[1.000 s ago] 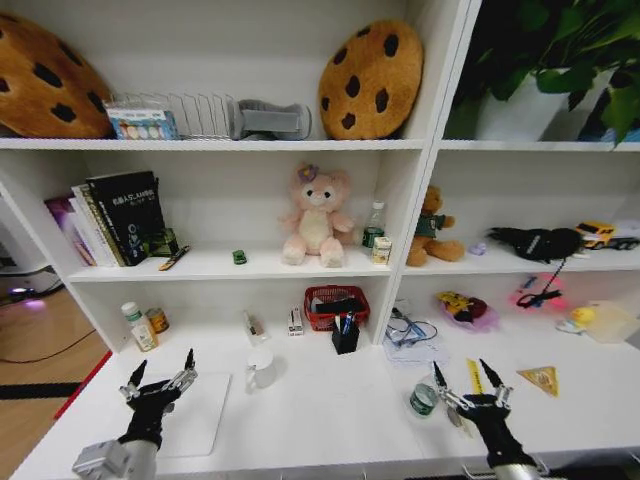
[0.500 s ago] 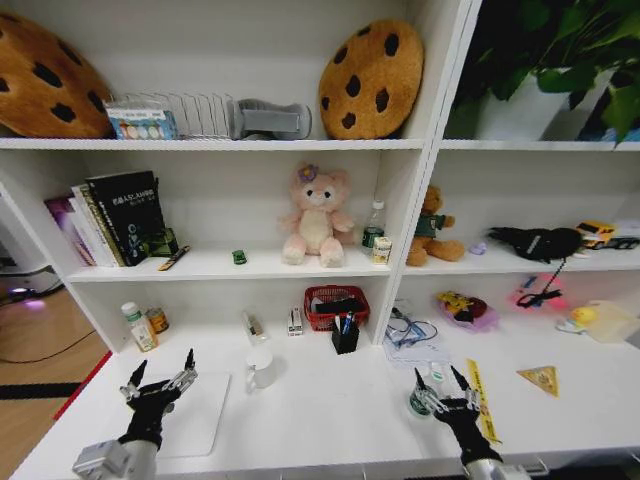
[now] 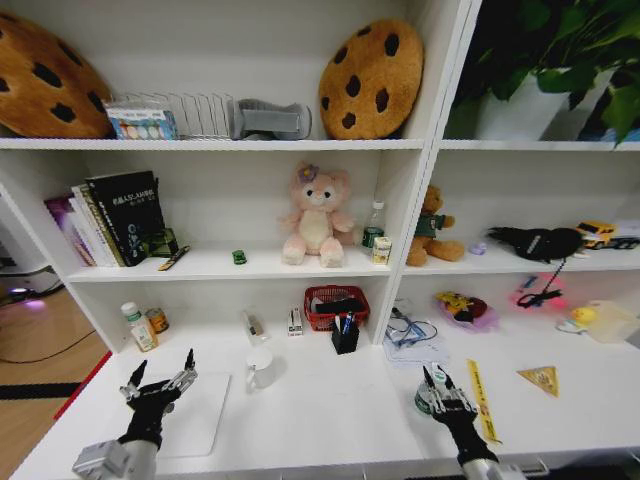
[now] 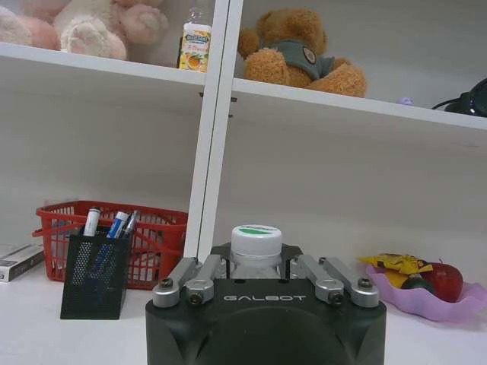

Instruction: Organize the objects on the table.

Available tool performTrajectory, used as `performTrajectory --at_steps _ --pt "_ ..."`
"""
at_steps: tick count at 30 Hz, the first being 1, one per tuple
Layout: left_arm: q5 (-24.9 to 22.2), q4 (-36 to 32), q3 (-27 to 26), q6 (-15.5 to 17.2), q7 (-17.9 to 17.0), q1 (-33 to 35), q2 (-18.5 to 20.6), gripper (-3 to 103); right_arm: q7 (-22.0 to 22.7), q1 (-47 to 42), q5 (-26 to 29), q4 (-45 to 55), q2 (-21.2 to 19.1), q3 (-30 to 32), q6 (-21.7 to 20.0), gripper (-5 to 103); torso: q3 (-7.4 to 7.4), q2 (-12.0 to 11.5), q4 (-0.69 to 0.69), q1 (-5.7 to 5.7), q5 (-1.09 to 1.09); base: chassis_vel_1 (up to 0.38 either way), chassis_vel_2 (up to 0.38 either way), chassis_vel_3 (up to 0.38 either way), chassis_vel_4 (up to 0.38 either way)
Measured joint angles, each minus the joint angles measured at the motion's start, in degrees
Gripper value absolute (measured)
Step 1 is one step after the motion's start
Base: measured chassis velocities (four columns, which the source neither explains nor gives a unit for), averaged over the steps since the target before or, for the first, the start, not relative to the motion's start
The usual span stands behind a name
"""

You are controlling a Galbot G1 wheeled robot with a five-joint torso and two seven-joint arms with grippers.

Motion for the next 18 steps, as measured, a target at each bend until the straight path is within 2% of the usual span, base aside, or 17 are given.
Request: performTrajectory --at_steps 5,10,14,16,17,18 --pt "0.0 0.0 0.0 0.0 0.0 0.0 0.0 100 0.3 -1.8 0.3 1.6 0.0 0.7 0.1 30 0.0 0.0 0.0 0.0 0.02 0.0 0.0 0.0 0.0" --pt "0.0 0.0 0.0 0.0 0.0 0.0 0.0 100 1.9 -7.5 0.3 6.6 2.5 1.8 1.0 30 0.0 0.0 0.0 0.0 0.01 0.0 0.0 0.0 0.0" --pt "0.0 0.0 0.0 0.0 0.0 0.0 0.0 100 2.2 -8.9 0.0 7.5 3.2 1.9 1.4 30 0.0 0.0 0.0 0.0 0.01 0.0 0.0 0.0 0.0" --pt "0.0 0.0 0.0 0.0 0.0 0.0 0.0 100 3.3 -12.6 -1.1 9.5 5.0 2.0 3.1 30 0.0 0.0 -0.03 0.0 0.0 0.0 0.0 0.0 0.0" --pt "0.0 0.0 0.0 0.0 0.0 0.0 0.0 100 4.4 -17.0 -3.2 11.2 6.8 1.8 5.9 30 0.0 0.0 0.01 0.0 0.0 0.0 0.0 0.0 0.0" --pt "0.0 0.0 0.0 0.0 0.0 0.0 0.0 100 5.3 -19.6 -4.5 11.8 7.8 1.5 7.8 30 0.0 0.0 -0.03 0.0 -0.02 0.0 0.0 0.0 0.0"
